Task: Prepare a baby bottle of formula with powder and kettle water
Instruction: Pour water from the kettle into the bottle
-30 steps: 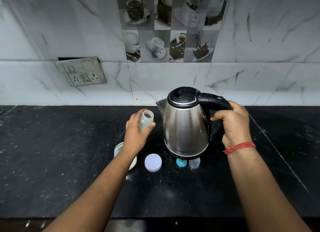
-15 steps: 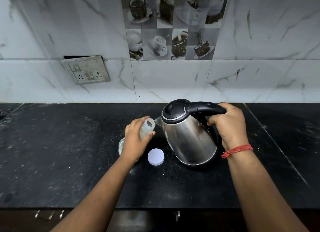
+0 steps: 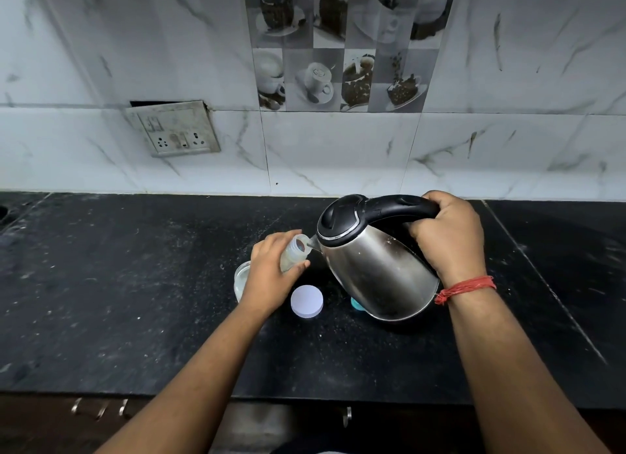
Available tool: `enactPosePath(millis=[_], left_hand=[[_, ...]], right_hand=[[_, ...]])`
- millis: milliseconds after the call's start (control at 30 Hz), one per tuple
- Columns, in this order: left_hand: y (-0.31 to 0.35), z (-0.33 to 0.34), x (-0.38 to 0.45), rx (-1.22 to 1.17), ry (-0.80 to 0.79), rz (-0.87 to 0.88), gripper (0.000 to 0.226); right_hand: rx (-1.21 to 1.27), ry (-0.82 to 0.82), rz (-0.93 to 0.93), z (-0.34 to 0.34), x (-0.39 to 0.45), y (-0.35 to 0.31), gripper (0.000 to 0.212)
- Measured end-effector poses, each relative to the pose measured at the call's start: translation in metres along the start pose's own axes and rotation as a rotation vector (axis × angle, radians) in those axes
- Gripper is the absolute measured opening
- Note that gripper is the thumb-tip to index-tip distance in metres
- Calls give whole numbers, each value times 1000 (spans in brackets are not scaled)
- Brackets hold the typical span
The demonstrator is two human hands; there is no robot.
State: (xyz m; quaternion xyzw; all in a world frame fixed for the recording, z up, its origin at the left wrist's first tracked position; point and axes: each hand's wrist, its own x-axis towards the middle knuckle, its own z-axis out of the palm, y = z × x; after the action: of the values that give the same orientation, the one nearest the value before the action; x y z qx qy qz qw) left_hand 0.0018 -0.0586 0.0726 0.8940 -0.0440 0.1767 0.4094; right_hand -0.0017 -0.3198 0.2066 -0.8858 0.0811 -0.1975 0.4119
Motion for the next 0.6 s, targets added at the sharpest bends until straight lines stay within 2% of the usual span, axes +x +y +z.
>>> enactPosePath(millis=[600], left_hand=[[-1, 3, 3, -9, -32, 33, 55]], right_hand=[[-154, 45, -73, 4, 6, -11, 22]])
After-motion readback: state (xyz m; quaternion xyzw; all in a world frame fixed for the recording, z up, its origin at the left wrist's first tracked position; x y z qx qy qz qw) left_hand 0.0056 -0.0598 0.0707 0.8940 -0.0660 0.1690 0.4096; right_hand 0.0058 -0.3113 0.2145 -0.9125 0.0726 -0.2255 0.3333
